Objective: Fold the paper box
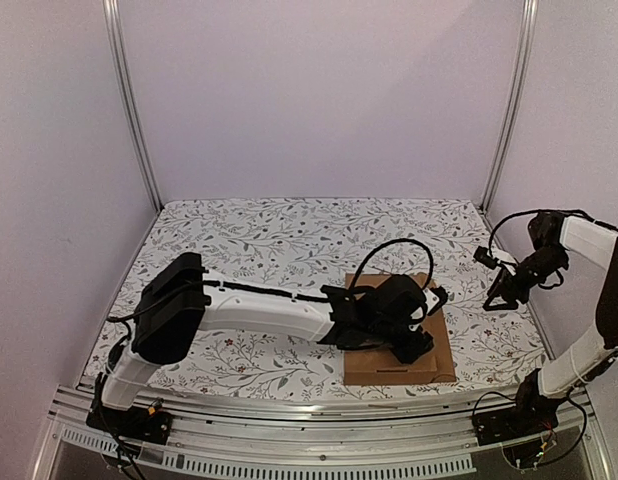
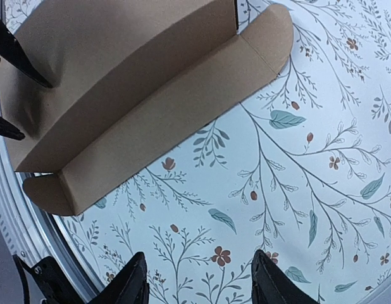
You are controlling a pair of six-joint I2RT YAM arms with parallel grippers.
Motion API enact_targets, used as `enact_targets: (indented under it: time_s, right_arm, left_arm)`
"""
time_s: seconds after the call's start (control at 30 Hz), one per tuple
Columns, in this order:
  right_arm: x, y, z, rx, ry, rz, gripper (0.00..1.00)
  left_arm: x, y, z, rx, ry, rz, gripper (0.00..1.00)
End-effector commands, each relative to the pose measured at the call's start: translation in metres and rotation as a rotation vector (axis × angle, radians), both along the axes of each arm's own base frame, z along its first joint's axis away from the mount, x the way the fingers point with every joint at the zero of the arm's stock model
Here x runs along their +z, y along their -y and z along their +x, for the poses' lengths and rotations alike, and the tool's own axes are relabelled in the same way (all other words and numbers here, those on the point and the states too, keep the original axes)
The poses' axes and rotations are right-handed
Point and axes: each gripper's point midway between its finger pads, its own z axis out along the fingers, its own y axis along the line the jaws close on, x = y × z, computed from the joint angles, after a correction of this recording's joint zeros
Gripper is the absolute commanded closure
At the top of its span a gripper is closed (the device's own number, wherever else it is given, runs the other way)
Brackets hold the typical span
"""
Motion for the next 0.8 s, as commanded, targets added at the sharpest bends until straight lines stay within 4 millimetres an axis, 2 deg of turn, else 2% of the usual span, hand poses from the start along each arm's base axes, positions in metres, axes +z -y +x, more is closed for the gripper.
enact_targets:
  time_s: [0.0, 0.1, 0.2, 0.3, 0.37, 0.43, 0.47, 0.53, 0.6, 0.67, 0.73, 0.77]
  right_arm:
    - [0.026, -0.022, 0.004, -0.039, 0.021, 0.16, 0.45]
    - [0.028, -0.032, 0.01, -0.035, 0.023, 0.198, 0.44]
    - [0.016, -0.048, 0.015, 0.016, 0.012, 0.14, 0.44]
    - [0.003, -0.061, 0.02, 0.049, 0.015, 0.083, 0.44]
    - [-0.003, -0.078, 0.02, 0.105, 0.015, 0.058, 0.45]
    - [-0.002, -0.091, 0.026, 0.142, 0.037, 0.05, 0.45]
    - [0.002, -0.098, 0.032, 0.162, 0.058, 0.05, 0.45]
    - [0.014, -0.109, 0.054, 0.185, 0.133, 0.041, 0.44]
    - [0.034, -0.12, 0.085, 0.172, 0.198, 0.057, 0.43]
    - [0.044, -0.132, 0.117, 0.138, 0.204, 0.086, 0.41]
    - [0.046, -0.145, 0.141, 0.122, 0.17, 0.109, 0.41]
    - [0.032, -0.153, 0.15, 0.123, 0.12, 0.122, 0.4]
  left_arm:
    - [-0.055, -0.04, 0.014, -0.019, -0.004, 0.215, 0.48]
    - [-0.034, -0.063, 0.028, -0.057, 0.1, 0.253, 0.49]
    - [0.003, -0.085, 0.045, -0.098, 0.192, 0.246, 0.49]
    - [0.05, -0.095, 0.038, -0.178, 0.301, 0.175, 0.48]
    - [0.081, -0.102, 0.033, -0.136, 0.35, 0.121, 0.47]
    - [0.093, -0.112, 0.027, -0.047, 0.311, 0.081, 0.47]
    - [0.094, -0.119, 0.023, 0.022, 0.287, 0.066, 0.47]
    - [0.088, -0.131, 0.016, 0.192, 0.211, 0.007, 0.47]
    - [0.07, -0.141, 0.003, 0.29, 0.138, -0.02, 0.47]
    - [0.044, -0.149, -0.009, 0.379, 0.041, -0.012, 0.48]
    - [0.027, -0.156, -0.018, 0.443, -0.018, 0.017, 0.49]
    - [0.019, -0.157, -0.022, 0.451, -0.031, 0.031, 0.5]
